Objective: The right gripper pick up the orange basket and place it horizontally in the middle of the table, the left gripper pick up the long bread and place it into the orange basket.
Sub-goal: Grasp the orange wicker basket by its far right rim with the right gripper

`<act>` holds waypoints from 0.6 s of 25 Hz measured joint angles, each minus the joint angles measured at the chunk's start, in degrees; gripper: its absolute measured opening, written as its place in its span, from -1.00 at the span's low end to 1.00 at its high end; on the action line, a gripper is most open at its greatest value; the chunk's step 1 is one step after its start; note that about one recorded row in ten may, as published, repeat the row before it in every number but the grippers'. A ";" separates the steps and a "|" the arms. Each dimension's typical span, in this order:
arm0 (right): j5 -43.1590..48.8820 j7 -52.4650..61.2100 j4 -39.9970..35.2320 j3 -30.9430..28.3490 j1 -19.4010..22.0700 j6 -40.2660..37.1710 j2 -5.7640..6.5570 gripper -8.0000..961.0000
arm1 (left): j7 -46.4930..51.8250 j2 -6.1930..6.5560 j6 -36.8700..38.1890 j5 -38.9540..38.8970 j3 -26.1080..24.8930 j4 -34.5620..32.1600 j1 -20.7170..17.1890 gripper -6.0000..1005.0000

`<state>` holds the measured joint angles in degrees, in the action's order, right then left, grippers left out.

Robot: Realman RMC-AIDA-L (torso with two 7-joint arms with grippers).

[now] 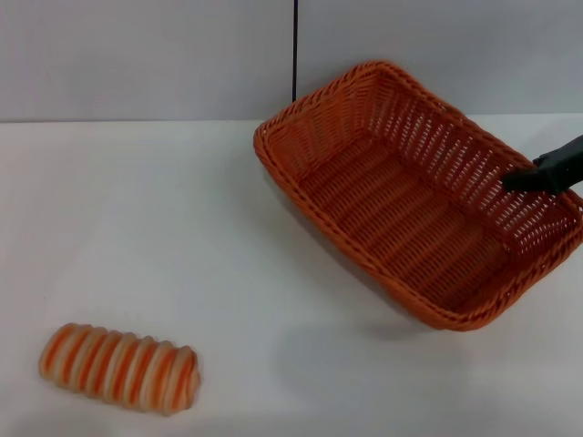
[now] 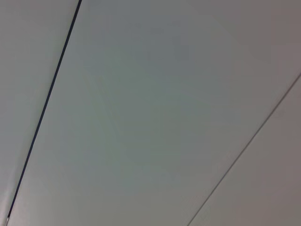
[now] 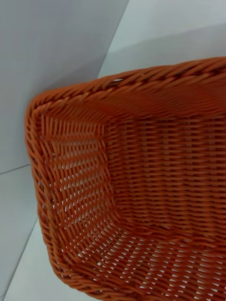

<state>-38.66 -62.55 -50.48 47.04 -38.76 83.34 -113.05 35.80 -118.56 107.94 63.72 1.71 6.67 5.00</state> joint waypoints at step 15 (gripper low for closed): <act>-12.32 -5.98 -10.36 -1.08 5.25 5.96 -1.42 -0.67 | 0.17 0.00 -0.26 0.00 -0.05 0.10 0.04 0.65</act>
<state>-50.98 -68.53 -60.84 45.96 -33.52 89.30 -114.47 35.97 -118.56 107.68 63.72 1.67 6.77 5.04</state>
